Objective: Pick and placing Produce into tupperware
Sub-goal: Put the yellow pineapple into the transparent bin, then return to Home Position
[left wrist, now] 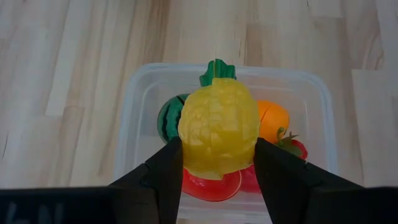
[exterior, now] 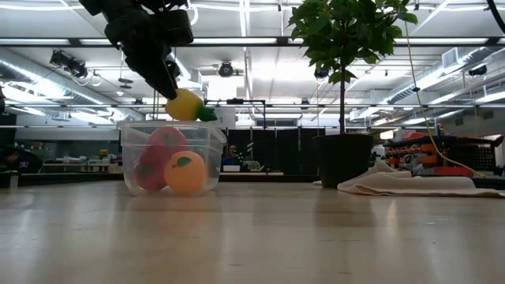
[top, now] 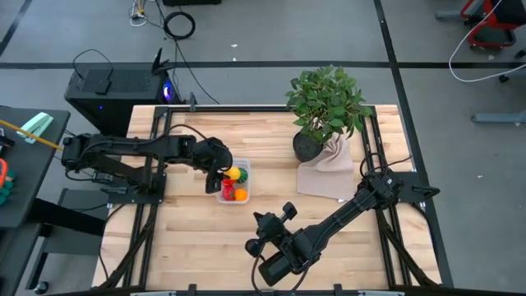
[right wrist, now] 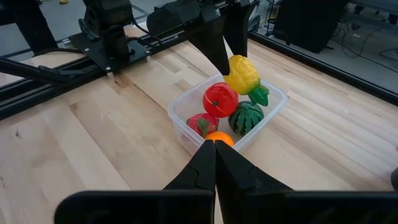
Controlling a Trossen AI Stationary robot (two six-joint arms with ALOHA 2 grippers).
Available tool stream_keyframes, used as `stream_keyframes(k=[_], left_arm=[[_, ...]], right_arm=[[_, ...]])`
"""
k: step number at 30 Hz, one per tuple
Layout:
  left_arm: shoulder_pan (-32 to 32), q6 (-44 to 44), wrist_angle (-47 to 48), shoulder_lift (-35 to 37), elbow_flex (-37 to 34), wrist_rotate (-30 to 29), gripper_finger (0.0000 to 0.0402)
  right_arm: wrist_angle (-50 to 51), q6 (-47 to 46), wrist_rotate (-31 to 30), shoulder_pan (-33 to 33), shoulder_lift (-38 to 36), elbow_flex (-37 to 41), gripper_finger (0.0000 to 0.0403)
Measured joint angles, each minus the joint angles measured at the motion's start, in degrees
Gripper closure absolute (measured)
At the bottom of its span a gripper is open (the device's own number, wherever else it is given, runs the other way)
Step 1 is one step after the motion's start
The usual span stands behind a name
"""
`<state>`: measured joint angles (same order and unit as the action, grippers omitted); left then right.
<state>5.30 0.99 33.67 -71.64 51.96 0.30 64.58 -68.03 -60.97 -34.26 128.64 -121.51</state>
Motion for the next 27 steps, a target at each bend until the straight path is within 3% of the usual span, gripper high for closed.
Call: stream_keyframes(k=[16,22,27], left_arm=[[0.0,-1.9,0.0,0.0,0.0,3.7,0.0129],[0.0,-2.1,-0.6,0.0,0.0,4.3,0.012],[-0.5,-4.0,-15.7,2.7,0.0,9.3,0.0142]], right_arm=[[0.0,-1.0,0.6,0.0,0.0,0.0,0.0394],[0.0,-1.0,0.6,0.0,0.0,0.0,0.0394],[0.0,-1.2,0.7,0.0,0.0,0.0,0.0394]])
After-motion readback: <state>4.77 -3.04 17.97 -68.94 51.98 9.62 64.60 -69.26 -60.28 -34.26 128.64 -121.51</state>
